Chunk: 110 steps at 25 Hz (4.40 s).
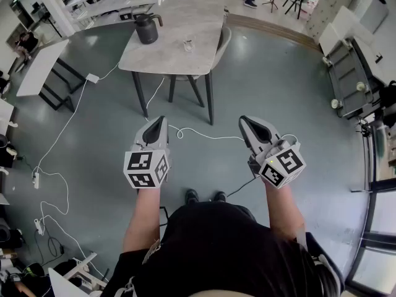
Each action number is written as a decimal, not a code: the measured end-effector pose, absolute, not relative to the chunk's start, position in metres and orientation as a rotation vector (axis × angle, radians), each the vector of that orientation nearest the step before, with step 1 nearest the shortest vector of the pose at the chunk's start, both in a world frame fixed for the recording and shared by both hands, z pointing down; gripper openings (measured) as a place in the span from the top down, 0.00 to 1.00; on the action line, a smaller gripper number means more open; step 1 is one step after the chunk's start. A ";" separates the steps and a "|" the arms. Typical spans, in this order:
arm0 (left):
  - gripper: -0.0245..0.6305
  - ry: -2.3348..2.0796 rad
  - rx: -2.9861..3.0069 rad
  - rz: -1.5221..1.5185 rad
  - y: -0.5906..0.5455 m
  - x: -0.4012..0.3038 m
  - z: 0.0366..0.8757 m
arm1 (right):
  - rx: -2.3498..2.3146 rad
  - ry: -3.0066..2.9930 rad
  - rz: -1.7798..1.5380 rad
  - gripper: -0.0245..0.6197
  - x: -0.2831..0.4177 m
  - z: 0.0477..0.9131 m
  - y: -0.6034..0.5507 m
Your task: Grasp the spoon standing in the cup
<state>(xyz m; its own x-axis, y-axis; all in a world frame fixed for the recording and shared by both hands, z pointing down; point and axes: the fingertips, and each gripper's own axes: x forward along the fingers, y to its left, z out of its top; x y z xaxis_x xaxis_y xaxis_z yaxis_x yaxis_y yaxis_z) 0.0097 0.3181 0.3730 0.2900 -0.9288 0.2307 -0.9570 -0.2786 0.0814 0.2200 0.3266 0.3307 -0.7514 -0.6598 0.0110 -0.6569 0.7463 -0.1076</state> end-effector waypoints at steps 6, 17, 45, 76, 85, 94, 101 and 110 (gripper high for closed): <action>0.95 -1.740 2.361 0.195 0.319 0.013 0.373 | -1.096 2.915 -0.166 0.97 0.220 0.335 0.331; 0.95 -1.702 2.371 0.187 0.318 0.007 0.376 | -1.082 2.887 -0.238 0.97 0.213 0.334 0.336; 0.95 -1.690 2.317 0.183 0.301 -0.093 0.401 | -1.006 2.972 -0.440 0.97 0.089 0.383 0.306; 0.95 -1.632 2.272 0.429 0.001 -0.123 0.431 | -0.803 3.018 -0.633 0.97 0.014 0.429 -0.010; 0.95 -1.548 2.358 0.393 -0.087 -0.148 0.437 | -1.011 3.010 -0.668 0.97 0.005 0.443 -0.084; 0.95 -1.289 2.563 0.388 -0.199 -0.191 0.429 | -1.304 2.912 -0.665 0.97 -0.061 0.435 -0.170; 0.95 -1.100 2.645 0.407 -0.241 -0.206 0.432 | -1.470 2.809 -0.731 0.97 -0.092 0.436 -0.181; 0.94 -0.943 2.704 0.485 -0.260 -0.152 0.450 | -1.596 2.699 -0.758 0.97 -0.041 0.442 -0.200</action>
